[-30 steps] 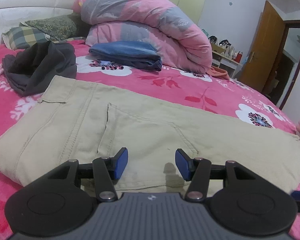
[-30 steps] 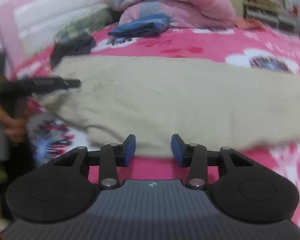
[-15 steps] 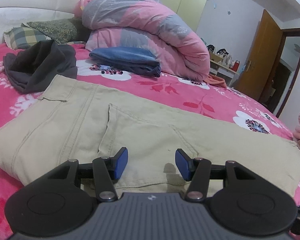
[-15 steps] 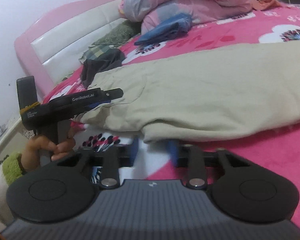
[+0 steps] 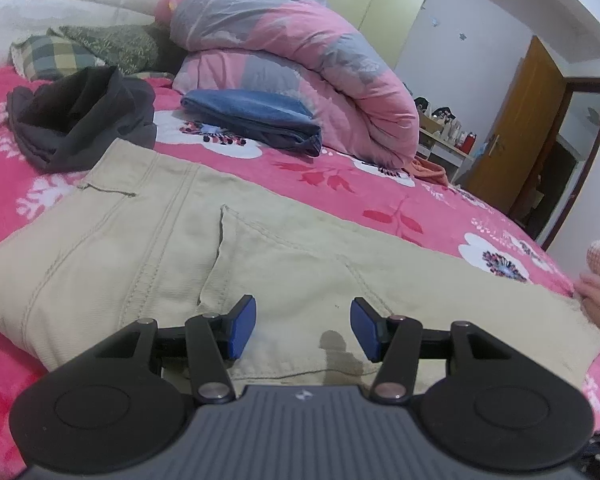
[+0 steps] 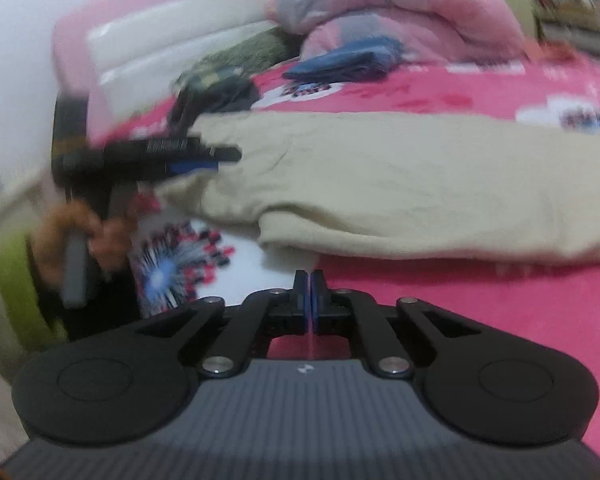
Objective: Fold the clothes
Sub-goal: 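Pinch the trouser waistband edge with the right tool and pull it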
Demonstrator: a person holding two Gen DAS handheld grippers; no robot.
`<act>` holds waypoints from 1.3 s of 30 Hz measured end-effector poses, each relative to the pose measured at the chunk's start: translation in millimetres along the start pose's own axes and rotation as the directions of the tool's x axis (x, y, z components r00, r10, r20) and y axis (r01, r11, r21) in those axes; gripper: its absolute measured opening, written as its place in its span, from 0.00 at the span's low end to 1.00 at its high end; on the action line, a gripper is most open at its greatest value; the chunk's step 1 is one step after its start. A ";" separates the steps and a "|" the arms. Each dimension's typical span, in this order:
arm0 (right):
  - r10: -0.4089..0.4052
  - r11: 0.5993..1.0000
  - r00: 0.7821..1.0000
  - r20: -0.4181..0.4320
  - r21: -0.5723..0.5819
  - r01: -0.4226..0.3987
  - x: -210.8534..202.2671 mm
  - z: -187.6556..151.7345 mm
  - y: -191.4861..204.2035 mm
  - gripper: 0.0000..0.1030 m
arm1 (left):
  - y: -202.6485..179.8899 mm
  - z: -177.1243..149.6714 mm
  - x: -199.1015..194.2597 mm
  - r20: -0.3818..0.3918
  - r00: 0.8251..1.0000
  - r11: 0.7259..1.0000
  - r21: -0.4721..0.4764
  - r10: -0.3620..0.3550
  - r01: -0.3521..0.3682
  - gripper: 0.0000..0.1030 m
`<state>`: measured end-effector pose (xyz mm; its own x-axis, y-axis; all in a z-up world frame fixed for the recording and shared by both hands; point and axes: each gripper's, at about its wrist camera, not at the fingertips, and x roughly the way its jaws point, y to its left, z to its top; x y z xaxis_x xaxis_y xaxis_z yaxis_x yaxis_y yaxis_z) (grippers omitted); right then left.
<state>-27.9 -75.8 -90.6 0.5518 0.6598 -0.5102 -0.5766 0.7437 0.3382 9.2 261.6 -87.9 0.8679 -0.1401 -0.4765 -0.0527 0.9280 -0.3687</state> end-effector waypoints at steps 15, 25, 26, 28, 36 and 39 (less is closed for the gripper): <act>-0.022 0.904 0.992 0.120 -0.421 0.071 19.8 6.4 35.2 0.10 | 2.3 -0.2 2.2 0.001 1.000 1.000 0.008 -0.011 0.011 0.52; -0.054 0.397 0.994 0.093 -0.911 0.107 10.1 -14.0 51.8 0.08 | 3.3 -1.3 1.7 0.007 1.000 1.000 0.012 -0.027 0.027 0.52; -0.056 0.368 0.994 0.090 -0.924 0.105 9.6 -17.3 51.3 0.08 | 3.6 -1.3 1.3 0.007 1.000 1.000 0.009 -0.029 0.029 0.52; -0.066 0.343 0.994 0.087 -0.933 0.104 10.3 -22.2 49.8 0.08 | 4.6 0.3 -1.7 0.005 0.999 0.999 -0.001 -0.034 0.034 0.52; -0.132 0.468 0.989 0.061 -0.876 0.117 3.0 -27.3 35.9 0.00 | -17.4 9.3 -47.0 0.013 0.989 0.980 0.137 -0.147 0.144 0.52; -0.088 0.697 0.995 0.036 -0.711 0.088 -9.1 -11.6 27.1 0.00 | -46.5 -0.9 -59.2 -0.033 0.977 0.934 0.290 -0.209 0.210 0.52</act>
<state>-55.6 -62.9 -85.9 0.6218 0.5953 -0.5088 -0.7824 0.5000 -0.3712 -40.2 226.4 -43.2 0.8429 -0.3425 -0.4149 0.2759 0.9372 -0.2132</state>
